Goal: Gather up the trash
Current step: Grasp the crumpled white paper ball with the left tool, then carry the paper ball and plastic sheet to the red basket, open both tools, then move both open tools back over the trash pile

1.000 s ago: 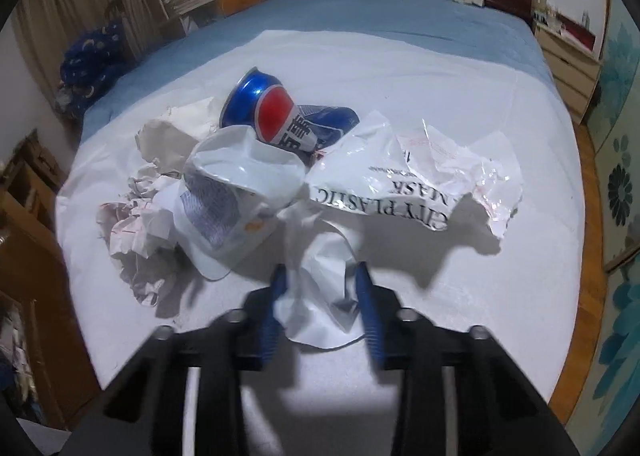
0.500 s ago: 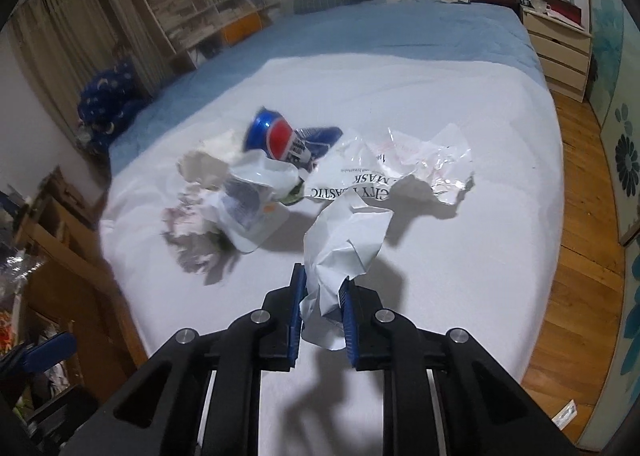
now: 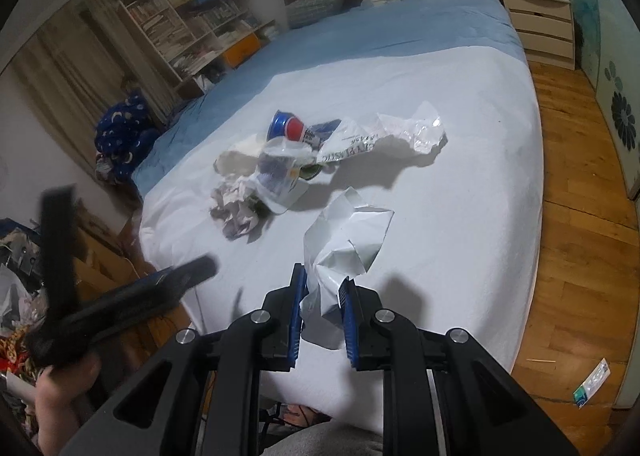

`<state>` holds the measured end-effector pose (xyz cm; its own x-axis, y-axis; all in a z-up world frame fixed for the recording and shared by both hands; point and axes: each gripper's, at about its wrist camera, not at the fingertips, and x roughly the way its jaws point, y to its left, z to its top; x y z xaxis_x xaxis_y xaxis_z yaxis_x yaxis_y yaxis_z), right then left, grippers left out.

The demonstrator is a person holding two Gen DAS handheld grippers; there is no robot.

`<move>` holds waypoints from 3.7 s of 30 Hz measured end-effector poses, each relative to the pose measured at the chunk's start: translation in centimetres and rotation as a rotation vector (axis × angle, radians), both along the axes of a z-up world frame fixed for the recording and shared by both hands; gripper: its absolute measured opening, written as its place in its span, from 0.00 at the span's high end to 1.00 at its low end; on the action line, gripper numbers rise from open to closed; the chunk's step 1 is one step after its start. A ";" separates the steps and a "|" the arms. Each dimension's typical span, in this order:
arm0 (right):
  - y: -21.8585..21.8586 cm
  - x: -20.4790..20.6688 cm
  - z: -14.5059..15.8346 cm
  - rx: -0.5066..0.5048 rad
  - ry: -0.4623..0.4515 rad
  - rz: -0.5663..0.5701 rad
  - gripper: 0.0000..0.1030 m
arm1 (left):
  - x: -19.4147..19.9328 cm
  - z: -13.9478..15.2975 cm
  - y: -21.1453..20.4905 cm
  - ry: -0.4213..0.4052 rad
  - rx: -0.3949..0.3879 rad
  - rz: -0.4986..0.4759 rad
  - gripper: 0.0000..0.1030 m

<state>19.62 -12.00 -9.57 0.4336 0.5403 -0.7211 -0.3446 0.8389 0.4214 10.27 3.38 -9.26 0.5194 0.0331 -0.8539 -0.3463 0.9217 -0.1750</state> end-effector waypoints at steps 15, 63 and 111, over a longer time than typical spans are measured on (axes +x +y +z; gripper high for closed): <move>0.5 0.5 -0.6 0.005 0.042 0.022 0.82 | 4.1 -1.9 4.7 -0.098 -0.214 0.117 0.33; -49.7 -30.5 -9.2 -0.150 0.461 -0.625 0.81 | -15.9 -1.5 -50.9 0.233 0.000 -1.143 0.68; -20.1 -10.8 8.0 -0.117 -0.146 -0.273 0.34 | -8.3 10.2 -19.9 -0.154 0.117 -0.413 0.27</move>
<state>8.87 -32.07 -1.55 0.6547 0.3073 -0.6907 -0.1504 0.9483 0.2793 1.95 -16.53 0.92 0.6301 -0.1125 -0.7683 0.0769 0.9936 -0.0824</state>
